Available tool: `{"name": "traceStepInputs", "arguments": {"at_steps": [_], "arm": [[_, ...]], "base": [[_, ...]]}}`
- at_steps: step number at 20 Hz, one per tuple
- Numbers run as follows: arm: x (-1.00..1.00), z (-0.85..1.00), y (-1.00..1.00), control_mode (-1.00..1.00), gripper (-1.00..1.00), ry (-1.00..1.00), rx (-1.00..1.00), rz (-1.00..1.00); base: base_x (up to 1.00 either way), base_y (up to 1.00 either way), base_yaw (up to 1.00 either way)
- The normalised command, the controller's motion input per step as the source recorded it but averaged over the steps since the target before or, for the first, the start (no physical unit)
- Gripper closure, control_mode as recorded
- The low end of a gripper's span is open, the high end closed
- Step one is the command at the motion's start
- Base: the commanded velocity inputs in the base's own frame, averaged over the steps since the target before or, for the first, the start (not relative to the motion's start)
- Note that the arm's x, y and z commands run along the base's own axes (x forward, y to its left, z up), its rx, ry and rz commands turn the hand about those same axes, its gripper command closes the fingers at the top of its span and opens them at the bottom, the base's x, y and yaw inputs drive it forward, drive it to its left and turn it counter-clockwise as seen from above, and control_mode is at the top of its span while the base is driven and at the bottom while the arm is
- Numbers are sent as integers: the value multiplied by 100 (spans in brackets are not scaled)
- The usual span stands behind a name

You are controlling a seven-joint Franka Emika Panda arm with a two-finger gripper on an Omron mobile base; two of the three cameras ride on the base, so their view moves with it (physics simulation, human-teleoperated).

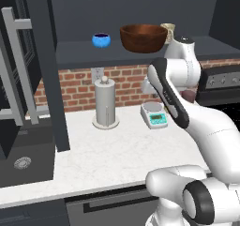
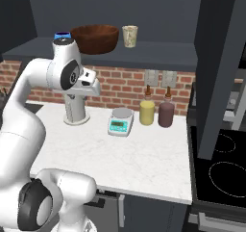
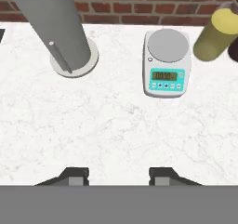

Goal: Gather all objects into one cabinet and sort the glasses and bowls to opposite sides.

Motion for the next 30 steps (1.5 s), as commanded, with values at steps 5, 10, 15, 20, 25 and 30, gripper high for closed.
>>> {"name": "traceStepInputs", "arguments": {"at_steps": [5,10,15,20,25,30], "arm": [[-56,0,0,-100,-100,-3,0,-1],[-100,2,-2,-100,-100,-17,0,-10],[-100,27,-7,-100,-100,-8,0,-7],[-98,55,-13,-100,-100,0,0,-5],[-38,50,0,-100,-100,0,1,-1],[-5,28,0,-100,-100,4,0,0]], "base": [[0,0,0],[0,0,0],[0,0,0],[0,0,0],[0,0,0],[0,0,0]]}}
